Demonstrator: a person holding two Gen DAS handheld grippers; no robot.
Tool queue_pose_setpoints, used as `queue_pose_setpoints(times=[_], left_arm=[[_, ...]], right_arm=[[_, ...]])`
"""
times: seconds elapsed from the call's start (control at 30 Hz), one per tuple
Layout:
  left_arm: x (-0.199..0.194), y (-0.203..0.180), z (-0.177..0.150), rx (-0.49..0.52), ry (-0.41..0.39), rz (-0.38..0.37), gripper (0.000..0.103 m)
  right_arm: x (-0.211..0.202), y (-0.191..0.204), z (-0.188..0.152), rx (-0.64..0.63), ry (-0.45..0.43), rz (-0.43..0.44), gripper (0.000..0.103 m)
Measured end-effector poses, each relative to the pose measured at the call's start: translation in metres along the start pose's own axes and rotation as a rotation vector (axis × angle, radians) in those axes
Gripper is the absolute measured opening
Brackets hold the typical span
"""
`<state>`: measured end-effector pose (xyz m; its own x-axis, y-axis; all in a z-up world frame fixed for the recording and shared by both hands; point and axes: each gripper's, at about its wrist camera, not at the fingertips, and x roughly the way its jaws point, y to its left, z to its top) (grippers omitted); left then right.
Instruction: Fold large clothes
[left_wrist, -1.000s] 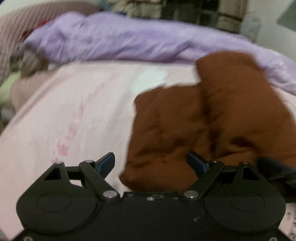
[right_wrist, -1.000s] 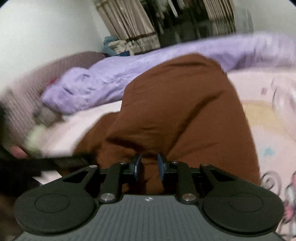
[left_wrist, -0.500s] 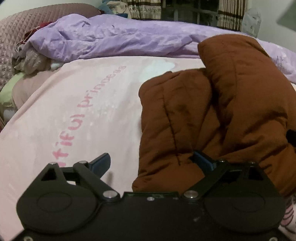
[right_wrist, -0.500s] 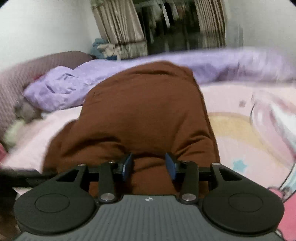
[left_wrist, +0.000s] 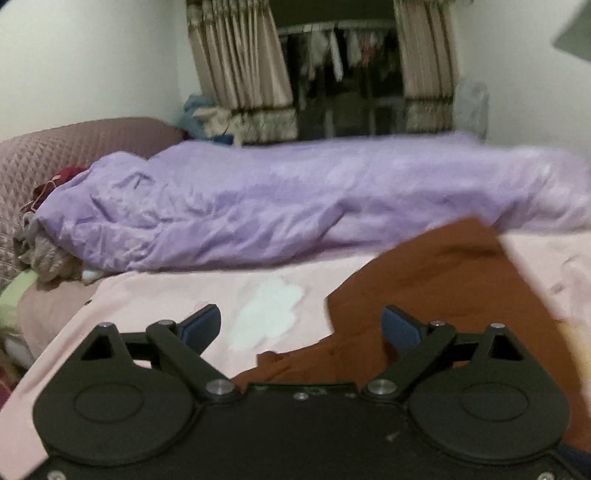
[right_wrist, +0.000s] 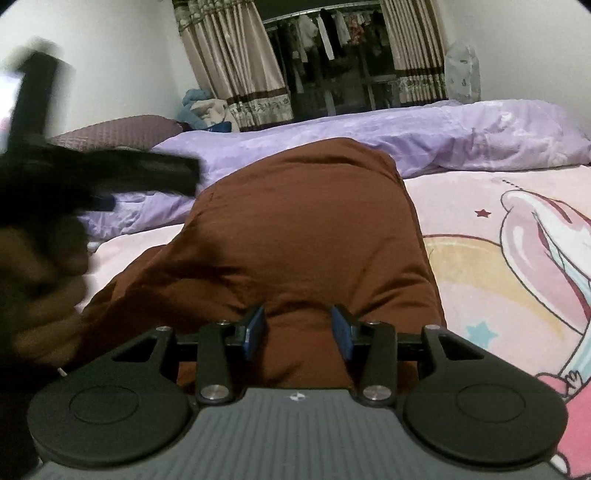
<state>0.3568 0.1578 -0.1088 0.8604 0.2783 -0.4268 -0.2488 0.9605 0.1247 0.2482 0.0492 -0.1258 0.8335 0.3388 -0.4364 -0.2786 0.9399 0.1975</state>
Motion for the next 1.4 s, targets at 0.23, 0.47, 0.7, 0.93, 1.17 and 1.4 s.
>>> queue_pose_setpoints(times=[0.23, 0.47, 0.7, 0.93, 1.17, 1.4], left_arm=[[0.053, 0.016, -0.052, -0.130, 0.137, -0.058, 0.099], [0.044, 0.013, -0.043, -0.097, 0.121, -0.031, 0.099], [0.051, 0.025, -0.036, -0.015, 0.089, 0.037, 0.099], [0.086, 0.051, -0.061, -0.185, 0.189, -0.079, 0.099], [0.081, 0.052, -0.051, -0.162, 0.206, -0.056, 0.099], [0.015, 0.061, -0.026, -0.124, 0.137, -0.056, 0.096]], right_arm=[[0.010, 0.009, 0.005, -0.055, 0.044, -0.008, 0.051], [-0.012, 0.025, 0.050, -0.125, -0.008, -0.038, 0.051], [0.023, -0.010, 0.089, -0.063, -0.197, -0.088, 0.051], [0.105, -0.040, 0.055, -0.010, -0.038, -0.126, 0.050], [0.100, -0.042, 0.072, 0.001, 0.013, -0.094, 0.050], [0.028, -0.044, 0.082, -0.051, -0.096, -0.105, 0.050]])
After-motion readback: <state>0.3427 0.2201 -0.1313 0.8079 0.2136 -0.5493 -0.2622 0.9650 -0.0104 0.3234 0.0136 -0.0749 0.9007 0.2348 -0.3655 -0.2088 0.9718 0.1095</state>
